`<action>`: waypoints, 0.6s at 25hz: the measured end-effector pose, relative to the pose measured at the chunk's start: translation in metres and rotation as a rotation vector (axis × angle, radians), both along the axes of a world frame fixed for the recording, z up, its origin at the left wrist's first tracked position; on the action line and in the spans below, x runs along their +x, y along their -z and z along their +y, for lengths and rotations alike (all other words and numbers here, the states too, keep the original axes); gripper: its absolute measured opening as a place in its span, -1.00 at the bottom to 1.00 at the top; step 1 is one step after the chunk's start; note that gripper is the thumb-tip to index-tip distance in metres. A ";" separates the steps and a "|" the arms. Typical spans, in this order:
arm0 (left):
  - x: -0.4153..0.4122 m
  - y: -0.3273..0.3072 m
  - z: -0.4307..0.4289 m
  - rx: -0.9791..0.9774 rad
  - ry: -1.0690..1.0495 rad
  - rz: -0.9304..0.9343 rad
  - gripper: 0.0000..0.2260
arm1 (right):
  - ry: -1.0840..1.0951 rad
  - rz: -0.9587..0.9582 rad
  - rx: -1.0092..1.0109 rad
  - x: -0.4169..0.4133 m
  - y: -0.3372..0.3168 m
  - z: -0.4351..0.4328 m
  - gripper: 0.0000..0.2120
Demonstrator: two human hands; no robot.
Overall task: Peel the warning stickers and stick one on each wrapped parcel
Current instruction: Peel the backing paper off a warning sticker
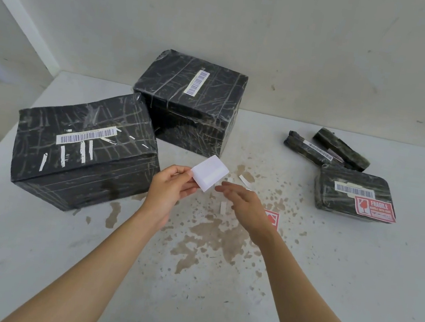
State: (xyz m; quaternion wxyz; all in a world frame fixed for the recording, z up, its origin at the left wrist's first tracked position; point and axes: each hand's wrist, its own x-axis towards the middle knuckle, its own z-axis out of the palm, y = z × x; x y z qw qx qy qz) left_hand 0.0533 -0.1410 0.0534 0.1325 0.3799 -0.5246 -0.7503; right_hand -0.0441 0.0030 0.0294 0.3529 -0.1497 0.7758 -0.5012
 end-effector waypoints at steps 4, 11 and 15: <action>-0.003 -0.002 0.007 -0.018 0.030 -0.020 -0.89 | 0.131 -0.186 -0.194 -0.003 -0.013 -0.011 -0.82; -0.003 -0.003 0.023 0.160 -0.061 0.084 -0.80 | 0.169 -0.288 -0.360 -0.010 -0.022 -0.016 -0.90; -0.005 0.001 0.034 0.111 -0.153 0.050 -0.75 | 0.156 -0.298 -0.388 -0.011 -0.024 -0.012 -0.93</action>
